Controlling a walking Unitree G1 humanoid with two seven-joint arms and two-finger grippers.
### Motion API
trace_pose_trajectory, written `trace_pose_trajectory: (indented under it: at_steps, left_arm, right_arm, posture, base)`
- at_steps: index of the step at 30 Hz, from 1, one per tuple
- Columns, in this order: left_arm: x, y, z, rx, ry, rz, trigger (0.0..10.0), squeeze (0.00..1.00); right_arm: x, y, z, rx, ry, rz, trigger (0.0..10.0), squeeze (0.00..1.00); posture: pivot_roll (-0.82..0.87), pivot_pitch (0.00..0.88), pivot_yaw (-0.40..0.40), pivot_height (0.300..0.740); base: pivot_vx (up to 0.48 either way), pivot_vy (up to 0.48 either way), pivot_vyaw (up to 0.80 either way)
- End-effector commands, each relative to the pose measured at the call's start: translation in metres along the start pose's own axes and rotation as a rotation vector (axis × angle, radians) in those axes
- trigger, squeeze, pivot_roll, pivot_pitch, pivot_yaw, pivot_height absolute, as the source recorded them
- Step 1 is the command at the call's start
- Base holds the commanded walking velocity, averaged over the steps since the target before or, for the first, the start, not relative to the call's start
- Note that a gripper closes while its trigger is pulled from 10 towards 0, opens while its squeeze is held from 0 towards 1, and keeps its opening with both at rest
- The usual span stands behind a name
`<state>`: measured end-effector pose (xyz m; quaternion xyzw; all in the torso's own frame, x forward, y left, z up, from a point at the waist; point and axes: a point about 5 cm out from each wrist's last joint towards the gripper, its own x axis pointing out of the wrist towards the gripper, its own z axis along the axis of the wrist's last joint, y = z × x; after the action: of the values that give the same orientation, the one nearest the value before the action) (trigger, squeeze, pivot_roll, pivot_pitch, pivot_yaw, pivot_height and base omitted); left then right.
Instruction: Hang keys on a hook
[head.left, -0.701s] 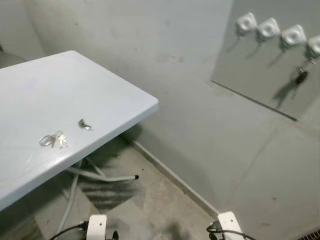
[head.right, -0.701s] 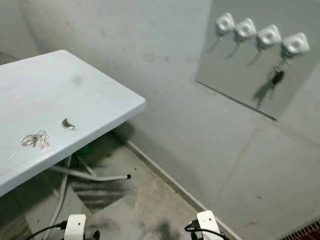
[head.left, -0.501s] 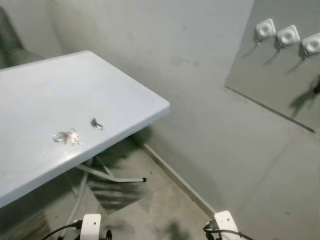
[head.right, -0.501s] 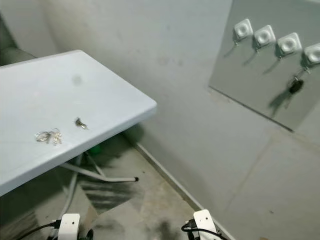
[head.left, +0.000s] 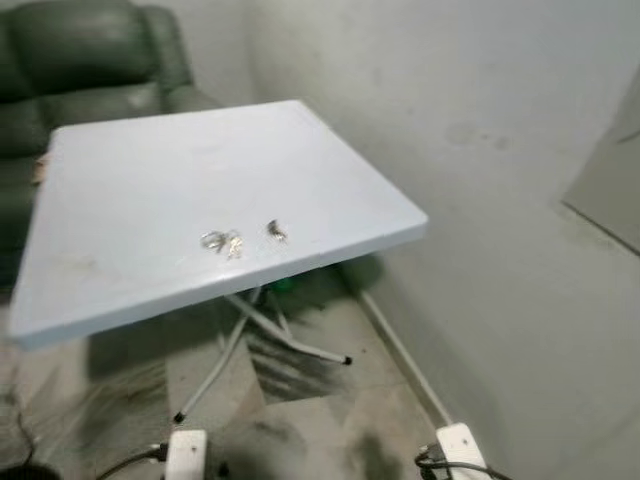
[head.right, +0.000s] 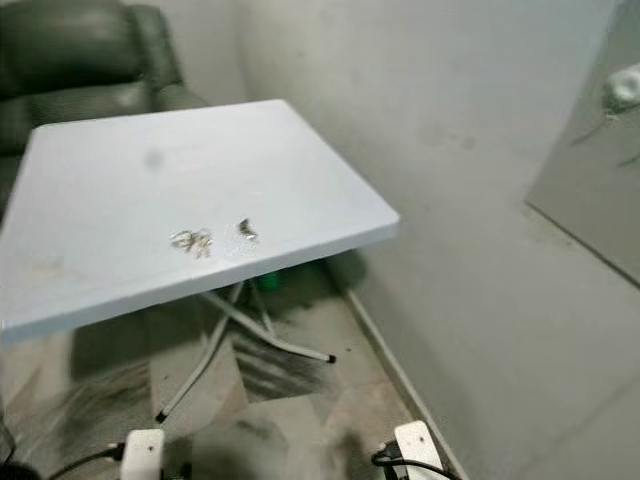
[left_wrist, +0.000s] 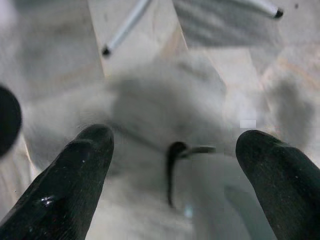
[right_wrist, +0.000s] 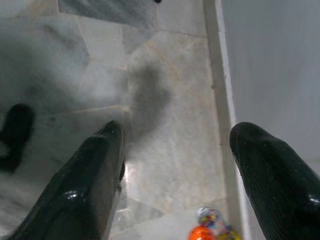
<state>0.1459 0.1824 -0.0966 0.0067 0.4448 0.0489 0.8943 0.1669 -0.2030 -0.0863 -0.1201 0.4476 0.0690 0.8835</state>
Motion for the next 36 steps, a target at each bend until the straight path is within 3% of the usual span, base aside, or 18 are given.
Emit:
trace_pose_trajectory:
  at_steps: [1, 28, 30, 36]
  left_arm:
    - [0.002, 0.009, 0.007, 0.011, -0.016, 0.023, 10.0, 0.0]
    - [0.003, 0.01, 0.012, 0.012, -0.042, 0.022, 10.0, 0.0]
    - [0.005, 0.007, 0.024, 0.029, -0.09, 0.012, 10.0, 0.0]
    - [0.006, 0.005, 0.03, 0.034, -0.114, 0.012, 10.0, 0.0]
  right_arm:
    - [0.002, 0.004, 0.008, -0.004, -0.02, 0.012, 10.0, 0.0]
    - [0.002, 0.003, 0.005, 0.015, -0.018, 0.004, 10.0, 0.0]
    - [0.001, 0.0, 0.007, 0.08, -0.039, -0.002, 10.0, 0.0]
    - [0.001, -0.001, 0.007, 0.097, -0.045, -0.002, 10.0, 0.0]
  posture:
    - [0.0, 0.0, -0.043, 0.74]
    - [0.0, 0.0, -0.043, 0.74]
    - [0.0, 0.0, -0.044, 0.74]
    - [0.0, 0.0, -0.047, 0.74]
  base:
    - [0.0, 0.0, 0.8]
    - [0.0, 0.0, 0.8]
    - [0.0, 0.0, 0.0]
    - [0.0, 0.0, 0.0]
